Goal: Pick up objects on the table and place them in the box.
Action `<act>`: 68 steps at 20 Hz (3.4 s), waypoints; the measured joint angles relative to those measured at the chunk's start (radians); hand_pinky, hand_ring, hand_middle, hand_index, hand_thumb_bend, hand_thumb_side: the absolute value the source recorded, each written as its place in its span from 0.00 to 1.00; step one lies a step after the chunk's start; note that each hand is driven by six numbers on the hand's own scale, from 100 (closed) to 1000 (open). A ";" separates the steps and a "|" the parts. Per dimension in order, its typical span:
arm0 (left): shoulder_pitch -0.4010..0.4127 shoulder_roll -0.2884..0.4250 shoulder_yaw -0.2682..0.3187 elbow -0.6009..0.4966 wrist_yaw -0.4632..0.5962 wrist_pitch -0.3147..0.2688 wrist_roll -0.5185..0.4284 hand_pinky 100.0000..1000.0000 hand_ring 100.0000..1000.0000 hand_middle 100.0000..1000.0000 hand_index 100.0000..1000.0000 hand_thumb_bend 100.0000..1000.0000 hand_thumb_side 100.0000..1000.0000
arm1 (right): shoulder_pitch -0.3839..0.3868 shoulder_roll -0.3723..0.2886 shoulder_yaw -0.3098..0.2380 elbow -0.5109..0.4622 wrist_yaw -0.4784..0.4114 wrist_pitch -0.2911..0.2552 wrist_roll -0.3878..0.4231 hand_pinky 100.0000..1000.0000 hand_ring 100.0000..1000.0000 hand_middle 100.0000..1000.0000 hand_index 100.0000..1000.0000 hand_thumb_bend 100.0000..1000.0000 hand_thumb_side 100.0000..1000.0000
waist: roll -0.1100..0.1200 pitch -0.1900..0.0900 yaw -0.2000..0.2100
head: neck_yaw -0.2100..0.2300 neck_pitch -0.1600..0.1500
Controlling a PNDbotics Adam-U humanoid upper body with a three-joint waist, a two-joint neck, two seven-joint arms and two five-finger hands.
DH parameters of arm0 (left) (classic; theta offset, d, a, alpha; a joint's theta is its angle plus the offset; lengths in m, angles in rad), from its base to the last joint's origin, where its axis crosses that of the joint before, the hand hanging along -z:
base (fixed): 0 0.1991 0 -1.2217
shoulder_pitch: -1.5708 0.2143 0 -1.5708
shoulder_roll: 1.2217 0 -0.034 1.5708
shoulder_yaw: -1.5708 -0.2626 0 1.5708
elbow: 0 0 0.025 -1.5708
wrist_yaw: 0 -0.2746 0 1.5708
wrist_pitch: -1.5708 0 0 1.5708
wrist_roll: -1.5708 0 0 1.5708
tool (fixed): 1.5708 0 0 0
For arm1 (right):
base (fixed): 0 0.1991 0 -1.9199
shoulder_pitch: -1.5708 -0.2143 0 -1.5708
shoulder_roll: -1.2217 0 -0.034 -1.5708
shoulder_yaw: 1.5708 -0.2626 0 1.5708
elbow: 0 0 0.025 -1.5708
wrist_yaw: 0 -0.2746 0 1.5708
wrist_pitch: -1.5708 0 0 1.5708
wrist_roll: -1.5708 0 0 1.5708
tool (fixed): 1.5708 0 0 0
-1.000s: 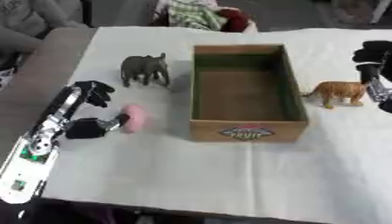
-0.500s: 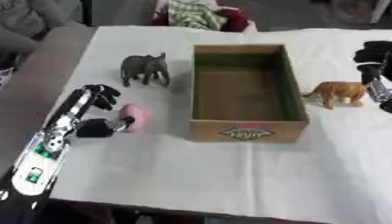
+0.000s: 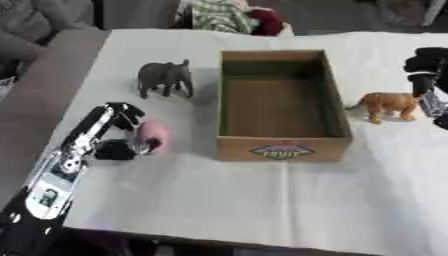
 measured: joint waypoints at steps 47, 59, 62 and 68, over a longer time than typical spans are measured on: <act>-0.503 0.032 -0.209 0.164 -0.132 -0.181 -0.048 0.60 0.45 0.34 0.48 0.14 0.14 | -0.009 0.018 0.029 0.000 -0.003 0.000 0.023 0.78 0.79 0.71 0.83 0.00 0.19 | 0.011 -0.010 -0.091 | 0.034 0.006; -0.521 -0.067 -0.226 0.303 -0.164 -0.252 -0.044 0.61 0.48 0.42 0.56 0.47 0.18 | -0.009 0.026 0.029 -0.001 -0.008 0.002 0.026 0.78 0.80 0.71 0.83 0.00 0.19 | 0.013 -0.011 -0.108 | 0.041 0.006; -0.521 -0.067 -0.226 0.306 -0.179 -0.254 -0.043 0.62 0.50 0.44 0.59 0.68 0.19 | -0.009 0.026 0.029 -0.002 -0.008 0.003 0.024 0.78 0.80 0.71 0.83 0.00 0.19 | 0.013 -0.012 -0.108 | 0.041 0.006; -0.519 -0.066 -0.223 0.299 -0.234 -0.247 -0.026 0.62 0.50 0.45 0.59 0.83 0.16 | -0.009 0.027 0.028 -0.003 -0.008 0.003 0.024 0.78 0.80 0.71 0.83 0.00 0.19 | 0.012 -0.016 -0.101 | 0.041 0.006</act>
